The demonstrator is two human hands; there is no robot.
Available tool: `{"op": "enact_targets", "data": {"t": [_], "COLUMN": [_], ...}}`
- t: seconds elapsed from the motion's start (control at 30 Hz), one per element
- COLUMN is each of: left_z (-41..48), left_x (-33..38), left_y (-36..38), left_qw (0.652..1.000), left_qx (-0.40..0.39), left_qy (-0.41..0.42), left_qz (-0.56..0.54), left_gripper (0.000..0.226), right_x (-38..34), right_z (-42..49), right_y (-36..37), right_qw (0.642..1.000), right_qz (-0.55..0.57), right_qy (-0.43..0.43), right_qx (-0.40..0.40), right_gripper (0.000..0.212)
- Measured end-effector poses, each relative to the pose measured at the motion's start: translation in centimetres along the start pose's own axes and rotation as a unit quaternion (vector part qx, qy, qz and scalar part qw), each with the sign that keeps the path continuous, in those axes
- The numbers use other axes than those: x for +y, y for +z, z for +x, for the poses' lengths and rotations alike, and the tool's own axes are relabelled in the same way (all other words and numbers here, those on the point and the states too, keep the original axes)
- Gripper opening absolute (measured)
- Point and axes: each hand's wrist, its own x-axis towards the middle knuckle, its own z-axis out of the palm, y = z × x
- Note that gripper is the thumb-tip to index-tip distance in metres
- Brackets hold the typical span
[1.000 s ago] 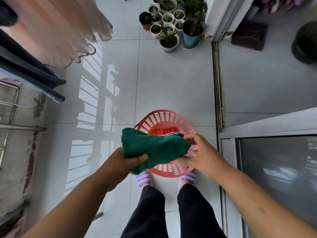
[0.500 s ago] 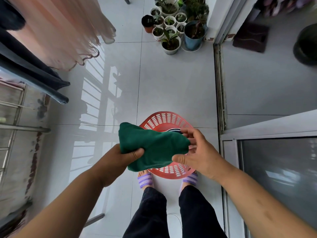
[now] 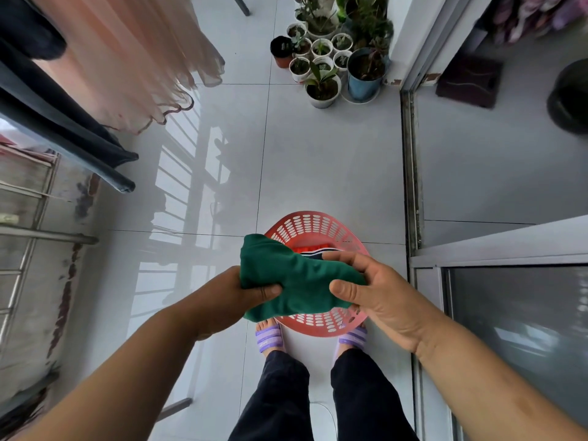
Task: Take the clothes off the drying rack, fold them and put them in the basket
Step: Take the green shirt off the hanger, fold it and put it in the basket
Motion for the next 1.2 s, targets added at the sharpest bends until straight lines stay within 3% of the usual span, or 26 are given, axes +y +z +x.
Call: {"op": "enact_targets", "data": {"t": [0.17,0.3,0.4,0.5,0.7,0.93,1.2], "left_z": [0.1,0.2,0.1,0.0,0.0,-0.4,0.1], "left_x": [0.1,0.2,0.8,1.5,1.6,1.6,1.0], "left_y": [-0.5,-0.9,-1.2,-1.3,-1.6,-0.9,-0.2], "left_qw": [1.0,0.999,0.998,0.997,0.998,0.997,0.993], "left_qx": [-0.012,-0.033,-0.055,-0.067,-0.054,-0.073,-0.088], "left_qy": [-0.022,-0.033,-0.04,-0.033,-0.009,0.002,0.013], "left_qz": [-0.008,-0.018,-0.005,0.013,0.019,-0.001,-0.076], "left_gripper": [0.038,0.033,0.028,0.033,0.039,0.039,0.036], "right_x": [-0.8,-1.7,-2.6,-2.9,-3.0,-3.1,-2.1], "right_z": [0.0,-0.2,-0.4,-0.6,-0.5,-0.2,0.0], "right_y": [0.3,0.2,0.1,0.1,0.0,-0.4,-1.0], "right_qw": [0.999,0.989,0.972,0.973,0.974,0.957,0.979], "right_qz": [-0.015,-0.127,-0.218,-0.224,-0.225,-0.289,-0.196], "right_qy": [-0.021,-0.047,-0.072,-0.054,-0.026,-0.006,0.045], "right_qx": [0.037,0.054,0.039,-0.012,-0.001,-0.013,-0.025], "right_gripper": [0.049,0.039,0.035,0.03,0.05,0.045,0.068]}}
